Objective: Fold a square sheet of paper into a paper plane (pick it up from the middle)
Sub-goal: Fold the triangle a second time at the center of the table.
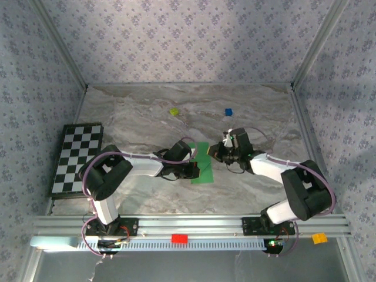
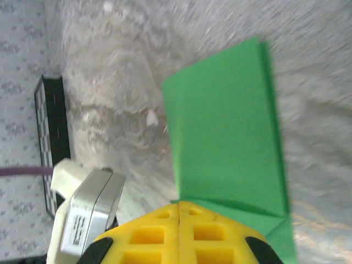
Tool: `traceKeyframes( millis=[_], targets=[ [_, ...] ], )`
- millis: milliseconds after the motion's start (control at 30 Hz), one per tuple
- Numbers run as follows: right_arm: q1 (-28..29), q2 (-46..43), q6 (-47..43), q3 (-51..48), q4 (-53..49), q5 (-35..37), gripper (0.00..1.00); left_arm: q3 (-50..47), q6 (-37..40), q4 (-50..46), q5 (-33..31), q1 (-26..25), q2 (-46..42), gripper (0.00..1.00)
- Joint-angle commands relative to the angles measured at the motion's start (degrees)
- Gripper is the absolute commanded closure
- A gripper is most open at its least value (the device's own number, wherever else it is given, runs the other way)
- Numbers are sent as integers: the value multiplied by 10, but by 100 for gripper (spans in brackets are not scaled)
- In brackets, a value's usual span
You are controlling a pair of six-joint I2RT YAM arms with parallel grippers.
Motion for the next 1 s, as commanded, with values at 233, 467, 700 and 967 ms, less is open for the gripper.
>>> traceKeyframes(
  millis=[233,467,700,967],
  targets=[
    [29,130,2,6,9,-19,98,-5,3,-61,-23,-1,21,100],
    [22,142,-1,-11,3,-8,100,2,-17,-41,-19,0,-9,100],
    [23,147,-2,-11,3,-8,100,52,-18,-40,-15,2,-11,97],
    [23,155,4,-15,14,-8,100,76,-15,-51,-8,5,41,97]
  ],
)
